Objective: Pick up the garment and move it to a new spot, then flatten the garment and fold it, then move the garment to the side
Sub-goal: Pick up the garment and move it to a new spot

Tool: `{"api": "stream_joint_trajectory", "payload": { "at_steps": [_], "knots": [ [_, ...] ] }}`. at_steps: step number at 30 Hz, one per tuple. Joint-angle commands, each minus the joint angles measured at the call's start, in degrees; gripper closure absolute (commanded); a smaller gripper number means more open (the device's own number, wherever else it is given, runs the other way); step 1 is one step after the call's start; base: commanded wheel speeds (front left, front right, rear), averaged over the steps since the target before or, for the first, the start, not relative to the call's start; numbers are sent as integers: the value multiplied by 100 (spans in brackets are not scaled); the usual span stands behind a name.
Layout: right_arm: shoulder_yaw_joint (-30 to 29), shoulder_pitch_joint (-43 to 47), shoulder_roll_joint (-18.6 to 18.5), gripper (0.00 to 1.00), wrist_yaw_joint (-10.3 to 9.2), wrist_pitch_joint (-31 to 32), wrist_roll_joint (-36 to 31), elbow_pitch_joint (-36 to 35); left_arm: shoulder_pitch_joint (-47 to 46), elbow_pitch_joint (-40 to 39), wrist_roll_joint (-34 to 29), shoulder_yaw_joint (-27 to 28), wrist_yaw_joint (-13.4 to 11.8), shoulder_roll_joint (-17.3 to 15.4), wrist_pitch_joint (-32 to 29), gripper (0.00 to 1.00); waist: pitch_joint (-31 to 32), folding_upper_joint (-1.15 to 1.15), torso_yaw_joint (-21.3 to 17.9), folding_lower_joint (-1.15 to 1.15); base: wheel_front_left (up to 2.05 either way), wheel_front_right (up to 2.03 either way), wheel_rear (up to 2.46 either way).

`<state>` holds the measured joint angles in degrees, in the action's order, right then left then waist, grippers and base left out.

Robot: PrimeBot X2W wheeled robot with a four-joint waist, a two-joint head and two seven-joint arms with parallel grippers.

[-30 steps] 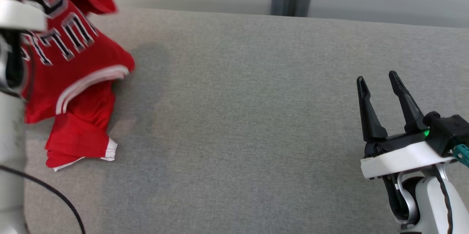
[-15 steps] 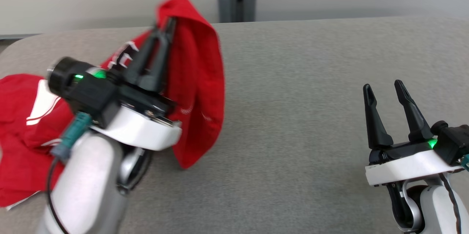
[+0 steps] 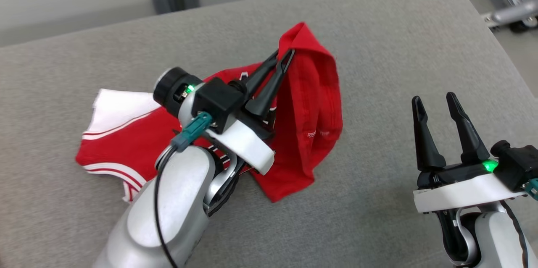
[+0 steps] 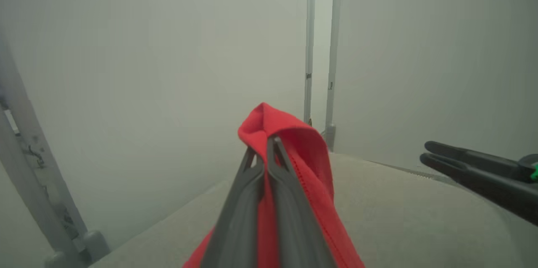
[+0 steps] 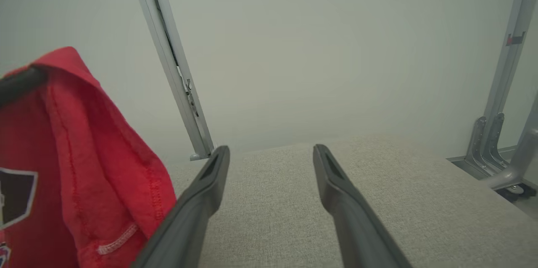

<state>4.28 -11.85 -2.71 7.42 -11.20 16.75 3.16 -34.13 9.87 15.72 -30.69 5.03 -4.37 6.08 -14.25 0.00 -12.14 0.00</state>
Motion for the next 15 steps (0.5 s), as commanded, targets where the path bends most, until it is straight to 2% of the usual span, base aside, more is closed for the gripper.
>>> {"api": "stream_joint_trajectory", "payload": {
  "at_steps": [1, 6, 7, 8, 9, 15],
  "knots": [
    [24, -83, -27, 0, 13, -67, 27, 50, -103, 201, -4, -41, 30, 0, -19, 100, -278, 0, -259, 0, 0, 0, 0],
    [91, -149, -30, 0, 13, -191, 138, 185, -206, 1295, 109, -372, 125, 54, 43, 100, -429, 0, -321, 0, 0, 0, 0],
    [83, -168, -31, 0, 13, -205, 146, 221, -237, 1477, 98, -448, 146, 55, 47, 78, -443, 0, -304, 0, 0, 0, 0],
    [81, -189, -30, 0, 13, -216, 148, 246, -291, 1590, 109, -509, 148, 63, 124, 27, -460, 0, -274, 0, 0, 0, 0],
    [72, -203, -29, 0, 13, -235, 142, 255, -339, 1679, 100, -578, 160, 67, 179, 0, -468, 0, -235, 0, 0, 0, 0],
    [-27, -291, -31, 0, 13, -263, 29, 359, -291, 1681, 296, -850, 215, 100, 667, 0, -369, 0, 122, 0, 0, 0, 0]
  ]
}}
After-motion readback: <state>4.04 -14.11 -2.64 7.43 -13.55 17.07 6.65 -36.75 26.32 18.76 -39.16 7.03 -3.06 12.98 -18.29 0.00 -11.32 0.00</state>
